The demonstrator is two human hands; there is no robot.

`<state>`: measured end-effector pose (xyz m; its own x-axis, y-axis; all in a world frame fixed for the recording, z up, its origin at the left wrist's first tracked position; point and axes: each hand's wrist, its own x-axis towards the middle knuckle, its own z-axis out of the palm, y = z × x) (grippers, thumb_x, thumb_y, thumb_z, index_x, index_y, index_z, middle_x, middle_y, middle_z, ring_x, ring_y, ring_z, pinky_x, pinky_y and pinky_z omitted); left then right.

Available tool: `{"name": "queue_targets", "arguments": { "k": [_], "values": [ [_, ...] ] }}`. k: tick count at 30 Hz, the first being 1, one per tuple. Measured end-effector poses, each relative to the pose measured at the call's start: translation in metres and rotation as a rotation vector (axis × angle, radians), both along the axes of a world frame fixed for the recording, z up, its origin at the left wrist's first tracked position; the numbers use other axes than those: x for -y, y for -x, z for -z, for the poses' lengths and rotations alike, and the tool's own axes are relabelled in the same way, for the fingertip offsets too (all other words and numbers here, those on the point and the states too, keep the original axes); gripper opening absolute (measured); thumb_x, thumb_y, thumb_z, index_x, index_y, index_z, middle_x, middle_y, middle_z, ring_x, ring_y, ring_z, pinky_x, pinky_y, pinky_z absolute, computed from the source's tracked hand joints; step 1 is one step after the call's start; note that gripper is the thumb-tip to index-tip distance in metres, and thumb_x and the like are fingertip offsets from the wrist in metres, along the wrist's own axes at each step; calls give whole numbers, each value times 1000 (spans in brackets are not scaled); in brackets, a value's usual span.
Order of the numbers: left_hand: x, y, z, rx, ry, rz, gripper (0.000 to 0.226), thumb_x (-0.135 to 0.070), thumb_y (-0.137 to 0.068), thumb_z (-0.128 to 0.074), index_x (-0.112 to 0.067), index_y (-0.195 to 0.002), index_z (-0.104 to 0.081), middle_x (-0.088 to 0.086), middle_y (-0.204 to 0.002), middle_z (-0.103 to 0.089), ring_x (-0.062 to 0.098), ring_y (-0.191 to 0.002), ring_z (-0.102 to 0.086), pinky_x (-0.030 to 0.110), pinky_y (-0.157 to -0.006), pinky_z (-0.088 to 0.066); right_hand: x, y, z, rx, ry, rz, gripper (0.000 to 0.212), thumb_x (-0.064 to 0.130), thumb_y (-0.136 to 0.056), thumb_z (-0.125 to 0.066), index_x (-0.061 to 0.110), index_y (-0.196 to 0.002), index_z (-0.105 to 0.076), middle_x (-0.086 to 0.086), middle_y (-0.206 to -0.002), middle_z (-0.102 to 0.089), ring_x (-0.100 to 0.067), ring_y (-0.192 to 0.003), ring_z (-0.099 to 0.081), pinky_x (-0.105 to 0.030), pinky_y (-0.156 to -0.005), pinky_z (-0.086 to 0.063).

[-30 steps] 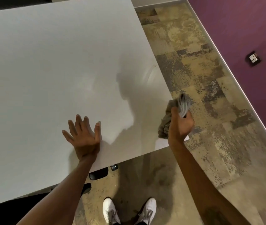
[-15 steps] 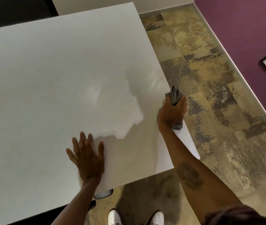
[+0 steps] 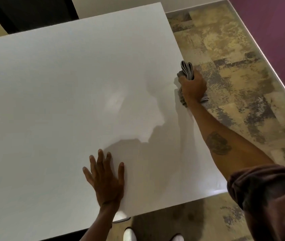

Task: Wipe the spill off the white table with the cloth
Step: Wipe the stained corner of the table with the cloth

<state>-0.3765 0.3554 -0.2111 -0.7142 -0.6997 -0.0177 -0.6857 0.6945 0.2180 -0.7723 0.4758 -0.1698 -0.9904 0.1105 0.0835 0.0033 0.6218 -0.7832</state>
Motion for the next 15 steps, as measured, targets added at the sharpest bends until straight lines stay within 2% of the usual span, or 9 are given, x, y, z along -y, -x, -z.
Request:
{"name": "queue_targets", "arguments": {
  "k": [3,6,11,15],
  "values": [
    [1,-1,2,10,6,4,66,-57,-98,-35,-13,-145,-50,8,-164,-34,36,-156,-22,67,-122,-14,-2,11,1,10,-5,-49,36,41,-78,-68,13,-102,-71,-9,-85,-70,-19,-73,-55,-35,-71,-48],
    [2,-1,3,4,-4,3,68,-59,-98,-32,-13,-145,-49,8,-164,-34,36,-156,-21,66,-123,-13,-12,12,1,27,-18,-97,30,36,-76,-66,14,-96,-71,-1,-72,-60,-20,-67,-52,-32,-64,-43],
    [0,-1,1,-45,-9,-3,69,-60,-98,-32,-12,-145,-49,9,-164,-35,37,-155,-23,66,-123,-12,-36,10,2,52,-49,-227,30,35,-73,-65,20,-98,-70,2,-71,-59,-20,-68,-53,-31,-63,-42],
    [-2,-1,1,-53,5,-4,70,-60,-98,-34,-11,-146,-50,10,-164,-35,38,-155,-23,66,-123,-12,-32,2,1,45,-71,-293,45,38,-69,-68,25,-112,-69,2,-81,-67,-21,-77,-60,-32,-69,-48]
  ]
}}
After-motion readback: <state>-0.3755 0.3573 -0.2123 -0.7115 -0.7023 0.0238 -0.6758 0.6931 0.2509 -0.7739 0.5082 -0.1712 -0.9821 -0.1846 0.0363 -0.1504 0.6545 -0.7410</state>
